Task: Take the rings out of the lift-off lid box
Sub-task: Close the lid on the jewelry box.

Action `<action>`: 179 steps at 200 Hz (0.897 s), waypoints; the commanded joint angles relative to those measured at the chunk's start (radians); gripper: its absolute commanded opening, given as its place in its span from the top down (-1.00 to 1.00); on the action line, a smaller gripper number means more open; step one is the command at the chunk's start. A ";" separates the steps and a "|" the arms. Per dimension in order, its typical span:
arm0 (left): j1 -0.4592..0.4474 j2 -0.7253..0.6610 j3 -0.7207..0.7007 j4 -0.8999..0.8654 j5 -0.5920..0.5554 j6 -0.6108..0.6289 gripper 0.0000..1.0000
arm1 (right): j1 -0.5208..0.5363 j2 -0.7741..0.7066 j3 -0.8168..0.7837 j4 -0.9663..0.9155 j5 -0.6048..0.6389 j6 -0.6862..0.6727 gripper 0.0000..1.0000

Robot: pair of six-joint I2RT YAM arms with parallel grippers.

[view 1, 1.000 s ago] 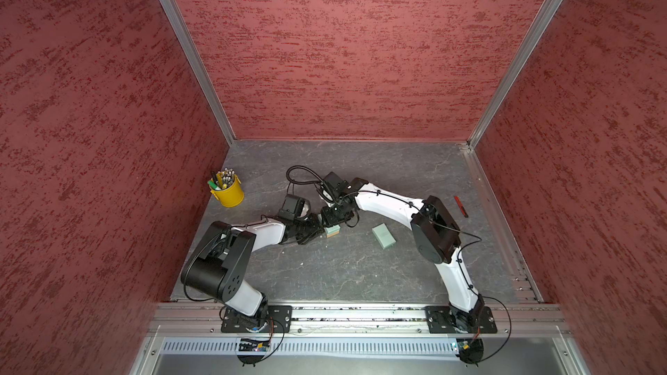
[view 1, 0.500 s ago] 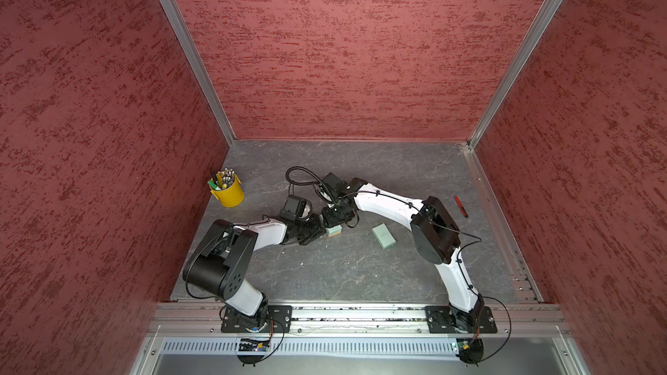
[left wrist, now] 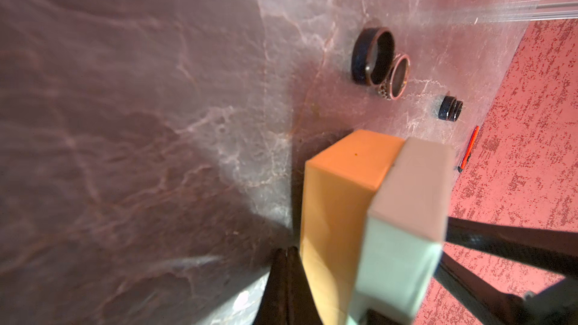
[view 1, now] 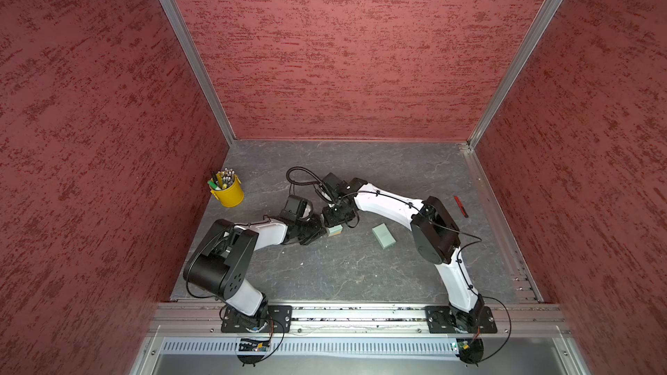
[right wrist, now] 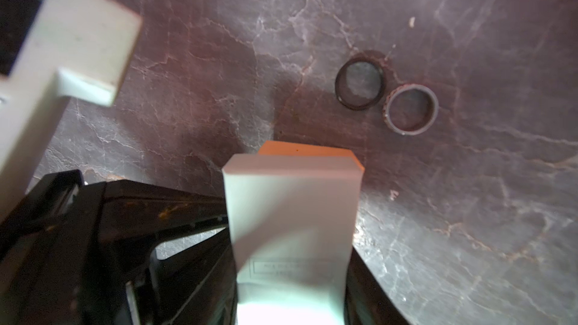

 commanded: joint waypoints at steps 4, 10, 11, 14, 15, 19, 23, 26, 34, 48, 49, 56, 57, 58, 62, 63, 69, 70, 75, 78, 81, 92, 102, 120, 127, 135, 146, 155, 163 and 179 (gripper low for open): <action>-0.006 0.014 -0.008 0.029 -0.003 -0.002 1.00 | 0.008 -0.028 -0.006 0.000 0.000 0.026 0.09; -0.006 0.015 -0.009 0.029 -0.003 -0.001 1.00 | 0.009 -0.025 -0.008 0.002 -0.004 0.030 0.09; -0.007 0.016 -0.009 0.029 -0.003 -0.001 1.00 | 0.009 -0.025 -0.009 0.002 -0.004 0.031 0.09; -0.007 0.014 -0.009 0.029 -0.003 -0.002 1.00 | 0.008 -0.027 -0.011 0.003 -0.006 0.034 0.09; -0.007 0.014 -0.009 0.028 -0.003 -0.002 1.00 | 0.008 -0.027 -0.011 0.003 -0.006 0.034 0.09; -0.007 0.015 -0.008 0.028 -0.003 -0.001 1.00 | 0.009 -0.028 -0.013 0.007 -0.008 0.037 0.09; -0.007 0.015 -0.010 0.027 -0.005 -0.002 1.00 | 0.009 -0.029 -0.017 0.009 -0.008 0.040 0.09; -0.006 0.013 -0.010 0.027 -0.005 -0.002 1.00 | 0.009 -0.031 -0.019 0.011 -0.007 0.043 0.09; -0.007 0.013 -0.010 0.026 -0.006 -0.002 1.00 | 0.009 -0.040 -0.022 0.015 -0.001 0.048 0.09; -0.006 0.012 -0.013 0.027 -0.009 -0.001 1.00 | 0.009 -0.054 -0.023 0.016 0.013 0.050 0.09; -0.007 0.012 -0.013 0.027 -0.009 0.000 1.00 | 0.008 -0.054 -0.023 0.015 0.013 0.050 0.09; -0.007 0.013 -0.013 0.025 -0.009 0.001 1.00 | 0.008 -0.059 -0.020 0.012 0.013 0.050 0.09; -0.007 0.013 -0.013 0.025 -0.009 0.002 1.00 | 0.009 -0.059 -0.019 0.011 0.013 0.050 0.09; -0.007 0.014 -0.013 0.025 -0.009 0.001 1.00 | 0.009 -0.059 -0.018 0.011 0.013 0.050 0.09; -0.006 0.016 -0.012 0.025 -0.009 0.002 1.00 | 0.009 -0.061 -0.016 0.010 0.012 0.050 0.09; -0.007 0.015 -0.011 0.024 -0.009 0.002 1.00 | 0.010 -0.061 -0.016 0.010 0.012 0.050 0.09; -0.007 0.016 -0.010 0.021 -0.010 0.003 1.00 | 0.011 -0.064 -0.016 0.009 0.010 0.049 0.09; -0.006 0.016 -0.009 0.022 -0.010 0.004 1.00 | 0.011 -0.065 -0.014 0.008 0.010 0.049 0.09; -0.006 0.017 -0.009 0.020 -0.009 0.004 1.00 | 0.011 -0.066 -0.014 0.007 0.013 0.048 0.09; -0.006 0.016 -0.009 0.018 -0.009 0.005 1.00 | 0.010 -0.068 -0.014 0.004 0.015 0.048 0.09; -0.006 0.016 -0.008 0.018 -0.009 0.004 1.00 | 0.010 -0.068 -0.014 0.001 0.016 0.048 0.09; -0.006 0.017 -0.009 0.018 -0.009 0.005 1.00 | 0.010 -0.072 -0.015 -0.005 0.019 0.045 0.09; -0.006 0.017 -0.006 0.017 -0.010 0.005 1.00 | 0.011 -0.079 -0.018 -0.009 0.024 0.043 0.09; -0.006 0.018 -0.008 0.015 -0.011 0.007 1.00 | 0.008 -0.094 -0.031 -0.006 0.030 0.041 0.07; -0.006 0.019 -0.008 0.016 -0.009 0.007 1.00 | 0.007 -0.096 -0.037 -0.005 0.027 0.037 0.06; -0.004 0.020 -0.007 0.015 -0.009 0.007 1.00 | 0.004 -0.094 -0.042 -0.001 0.022 0.032 0.06; -0.004 0.020 -0.005 0.014 -0.008 0.007 1.00 | -0.001 -0.093 -0.050 0.007 0.000 0.023 0.06; -0.004 0.020 -0.004 0.011 -0.008 0.007 1.00 | -0.005 -0.094 -0.060 0.023 -0.024 0.018 0.06; -0.004 0.019 -0.004 0.010 -0.010 0.009 1.00 | -0.008 -0.094 -0.065 0.039 -0.042 0.015 0.06; -0.002 0.016 -0.004 0.005 -0.011 0.011 1.00 | -0.013 -0.090 -0.068 0.049 -0.065 0.011 0.06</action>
